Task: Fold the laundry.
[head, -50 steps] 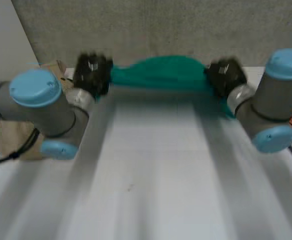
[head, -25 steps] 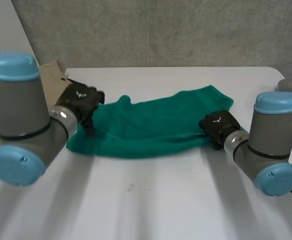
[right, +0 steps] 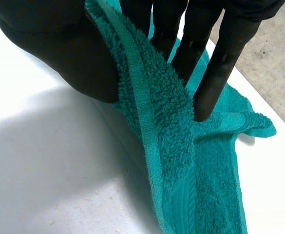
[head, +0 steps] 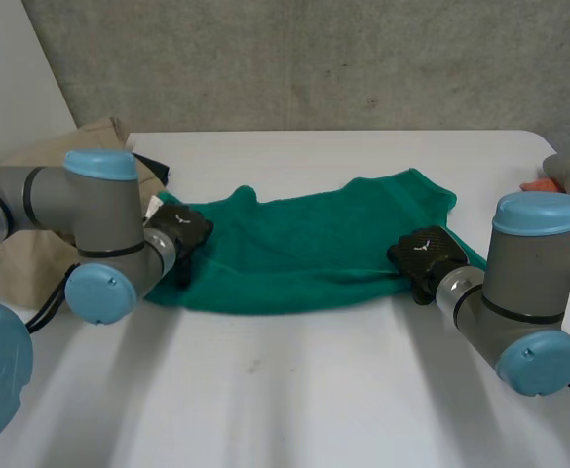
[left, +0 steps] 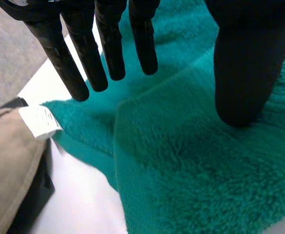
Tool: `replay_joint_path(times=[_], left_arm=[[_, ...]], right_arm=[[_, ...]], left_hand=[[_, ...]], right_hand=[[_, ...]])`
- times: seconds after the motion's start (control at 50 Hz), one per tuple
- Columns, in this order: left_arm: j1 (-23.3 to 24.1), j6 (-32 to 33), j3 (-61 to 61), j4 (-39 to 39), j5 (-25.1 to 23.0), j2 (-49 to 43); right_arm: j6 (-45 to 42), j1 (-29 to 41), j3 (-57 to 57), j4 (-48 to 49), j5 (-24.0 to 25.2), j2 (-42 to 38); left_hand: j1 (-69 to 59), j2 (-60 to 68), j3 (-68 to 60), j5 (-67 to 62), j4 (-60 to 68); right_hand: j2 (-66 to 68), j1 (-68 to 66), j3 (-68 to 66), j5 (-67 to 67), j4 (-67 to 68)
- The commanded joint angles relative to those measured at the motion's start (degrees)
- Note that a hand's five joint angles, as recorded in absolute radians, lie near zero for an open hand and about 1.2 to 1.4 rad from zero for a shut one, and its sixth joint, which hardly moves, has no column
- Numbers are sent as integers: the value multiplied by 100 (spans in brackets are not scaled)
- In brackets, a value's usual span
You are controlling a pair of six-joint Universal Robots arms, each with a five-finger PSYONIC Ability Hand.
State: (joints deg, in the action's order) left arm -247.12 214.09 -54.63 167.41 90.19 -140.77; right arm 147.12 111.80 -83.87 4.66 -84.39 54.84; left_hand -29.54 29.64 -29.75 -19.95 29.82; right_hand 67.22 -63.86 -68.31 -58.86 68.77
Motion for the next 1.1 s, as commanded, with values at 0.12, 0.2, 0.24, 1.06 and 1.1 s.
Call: replay_joint_path(times=[0.12, 0.2, 0.24, 1.06, 1.1], left_arm=[[32, -34, -82, -25, 86, -30], [76, -78, -205, 115, 244, 241], [76, -78, -276, 177, 244, 400], [436, -1133, -1023, 670, 121, 3099], [445, -1150, -970, 679, 121, 3099]], right_arm=[[-16, -10, 2, 44, -42, 18], [27, -36, 2, 44, -43, 176], [63, -36, 2, 44, -34, 211], [2128, -1276, -974, -98, 723, 660], [2146, -1223, -947, -27, 617, 546]], left_hand=[[-5045, 5036, -5025, -5005, 5018], [-5046, 5036, -5025, -5005, 5018], [-5046, 5036, -5025, -5005, 5018], [-5046, 5036, -5025, -5005, 5018], [-5046, 5036, -5025, -5005, 5018]], right_hand=[[1278, -1614, -1169, -1114, 1123], [1278, -1614, -1169, -1114, 1123], [1278, -1614, -1169, -1114, 1123], [-3646, 3311, 3756, 3810, -3802], [-3310, 2975, 3419, 3474, -3465]])
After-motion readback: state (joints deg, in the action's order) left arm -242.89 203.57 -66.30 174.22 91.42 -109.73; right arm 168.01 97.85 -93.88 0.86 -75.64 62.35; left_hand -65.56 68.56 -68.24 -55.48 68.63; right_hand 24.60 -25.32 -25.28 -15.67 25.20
